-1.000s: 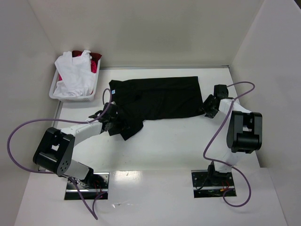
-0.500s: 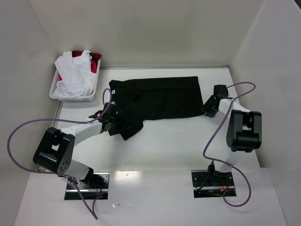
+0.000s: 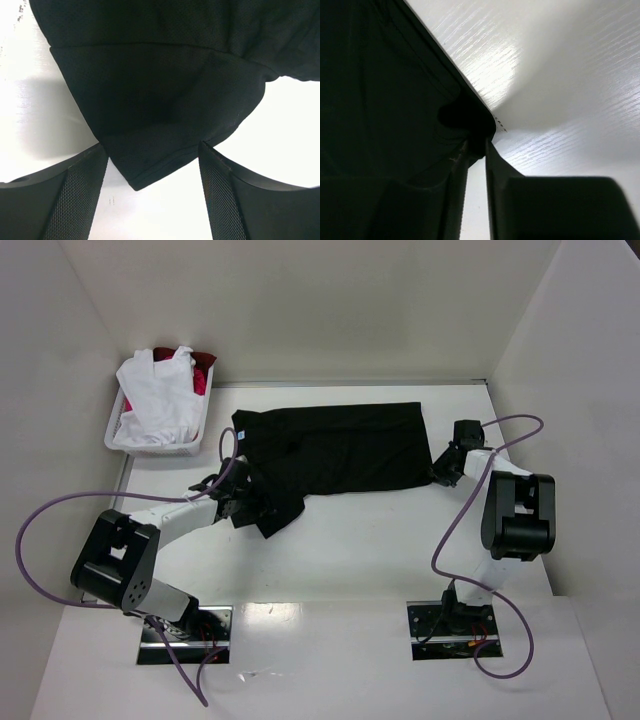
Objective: Fold and stack the t-shirts
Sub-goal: Grap the side of the flattened tshirt closest away from the robot with both arms
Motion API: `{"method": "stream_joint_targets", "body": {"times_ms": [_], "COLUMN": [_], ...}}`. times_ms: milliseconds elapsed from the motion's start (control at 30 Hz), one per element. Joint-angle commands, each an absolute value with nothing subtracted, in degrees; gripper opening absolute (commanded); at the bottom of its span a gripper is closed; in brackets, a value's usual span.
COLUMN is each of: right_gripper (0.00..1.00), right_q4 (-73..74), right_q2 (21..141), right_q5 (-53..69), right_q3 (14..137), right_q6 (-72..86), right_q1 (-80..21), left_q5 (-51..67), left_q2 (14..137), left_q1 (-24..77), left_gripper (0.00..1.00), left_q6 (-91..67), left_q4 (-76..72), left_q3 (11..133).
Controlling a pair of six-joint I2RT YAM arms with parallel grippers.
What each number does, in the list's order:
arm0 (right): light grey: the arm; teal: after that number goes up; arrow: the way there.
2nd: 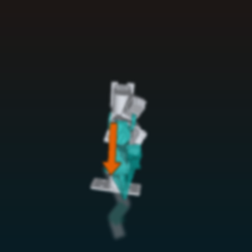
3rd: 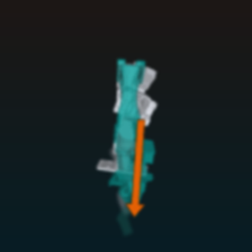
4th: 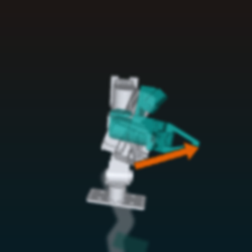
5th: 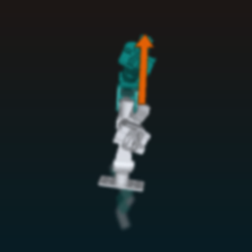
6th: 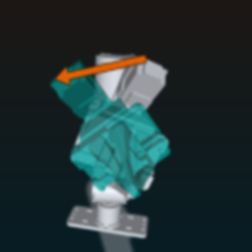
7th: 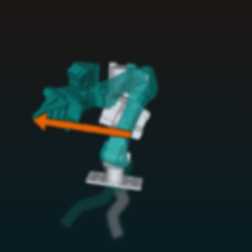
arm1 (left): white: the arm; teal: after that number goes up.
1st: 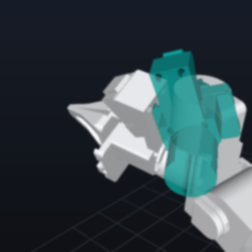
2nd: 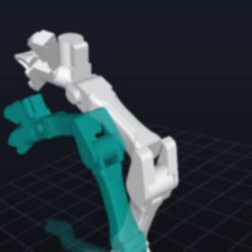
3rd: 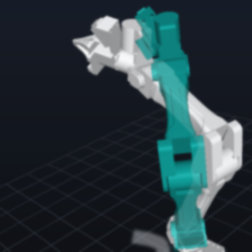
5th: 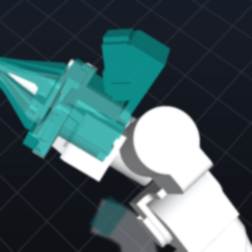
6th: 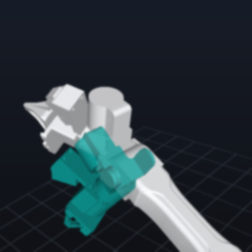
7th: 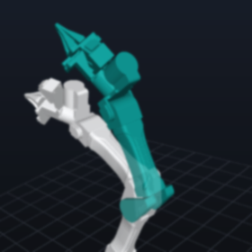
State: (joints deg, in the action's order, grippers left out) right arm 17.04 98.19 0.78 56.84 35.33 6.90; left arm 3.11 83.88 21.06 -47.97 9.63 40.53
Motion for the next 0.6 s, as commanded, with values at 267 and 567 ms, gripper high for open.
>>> {"method": "stream_joint_targets", "body": {"times_ms": [267,567], "right_gripper": [0.03,0.00], "right_q4": [14.4,15.6], "right_q2": [100.2,92.9], "right_q5": [-0.6,-2.4], "right_q3": [56.3,52.0], "right_q6": [36.0,36.6], "right_q1": [6.8,6.8], "left_q5": [4.9,7.4], "left_q2": [84.6,82.9], "left_q1": [21.2,21.2], "left_gripper": [0.79,0.82], "left_q6": [-46.4,-44.8], "left_q4": [11.3,12.0], "left_q3": [41.2,40.7]}}
